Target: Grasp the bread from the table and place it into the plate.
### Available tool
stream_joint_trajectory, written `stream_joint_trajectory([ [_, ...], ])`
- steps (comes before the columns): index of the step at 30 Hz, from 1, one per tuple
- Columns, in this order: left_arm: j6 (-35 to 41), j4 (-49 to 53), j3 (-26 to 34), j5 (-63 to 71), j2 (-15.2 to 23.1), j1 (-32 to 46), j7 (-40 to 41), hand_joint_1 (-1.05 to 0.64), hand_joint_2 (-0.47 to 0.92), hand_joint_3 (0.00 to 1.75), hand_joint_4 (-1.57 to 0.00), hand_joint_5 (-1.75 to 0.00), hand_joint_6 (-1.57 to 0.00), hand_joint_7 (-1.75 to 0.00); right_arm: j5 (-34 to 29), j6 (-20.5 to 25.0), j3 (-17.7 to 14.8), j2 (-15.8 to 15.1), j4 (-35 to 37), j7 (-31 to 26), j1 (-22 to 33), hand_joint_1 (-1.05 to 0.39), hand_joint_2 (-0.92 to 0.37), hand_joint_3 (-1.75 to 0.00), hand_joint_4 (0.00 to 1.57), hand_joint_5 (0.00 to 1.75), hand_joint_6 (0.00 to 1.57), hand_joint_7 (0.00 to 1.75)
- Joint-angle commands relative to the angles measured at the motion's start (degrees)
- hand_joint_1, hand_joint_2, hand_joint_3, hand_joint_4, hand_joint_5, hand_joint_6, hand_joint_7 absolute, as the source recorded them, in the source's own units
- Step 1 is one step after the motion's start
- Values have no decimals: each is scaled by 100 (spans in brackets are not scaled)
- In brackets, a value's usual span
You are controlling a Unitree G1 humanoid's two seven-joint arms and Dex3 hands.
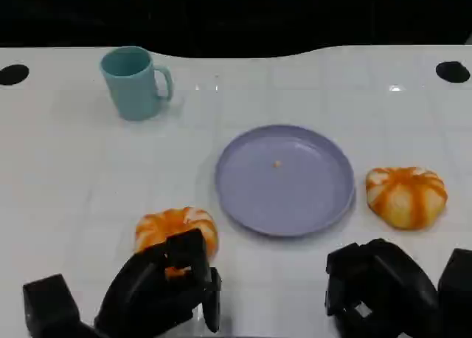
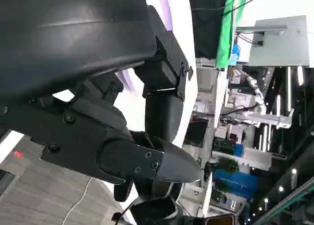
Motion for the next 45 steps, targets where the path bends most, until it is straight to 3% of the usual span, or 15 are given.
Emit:
stream_joint_trajectory([
  [1, 121, -53, 67, -63, 89, 4, -65, -87, 92, 16, -95, -175, -76, -175, 27, -11, -53, -26, 3, -8, -14, -105, -6, -134, 154, 129, 157, 99],
  [28, -12, -203, 161, 18, 36, -32, 11, -83, 92, 23, -91, -175, -70, -173, -26, -34, -15, -20, 48, -20, -42, -105, -5, -135, 154, 130, 157, 99],
  [35, -203, -588, 172, 100, 60, 47, 76, -77, 92, 28, -66, -175, -60, -135, -14, -85, -11, -4, 38, -24, 46, -105, -5, -135, 153, 130, 157, 100],
  [36, -264, -670, 167, 177, 76, 53, 131, -75, 92, 29, -63, -170, -57, -124, 1, -86, -15, -2, 40, -13, 53, -105, -4, -135, 153, 130, 157, 100],
  [45, 27, -1831, 30, 1388, 560, 204, 977, -73, 92, 31, -45, -128, -35, -79, -27, 3, 34, 9, -134, -81, 169, -105, -7, -133, 154, 130, 157, 101],
])
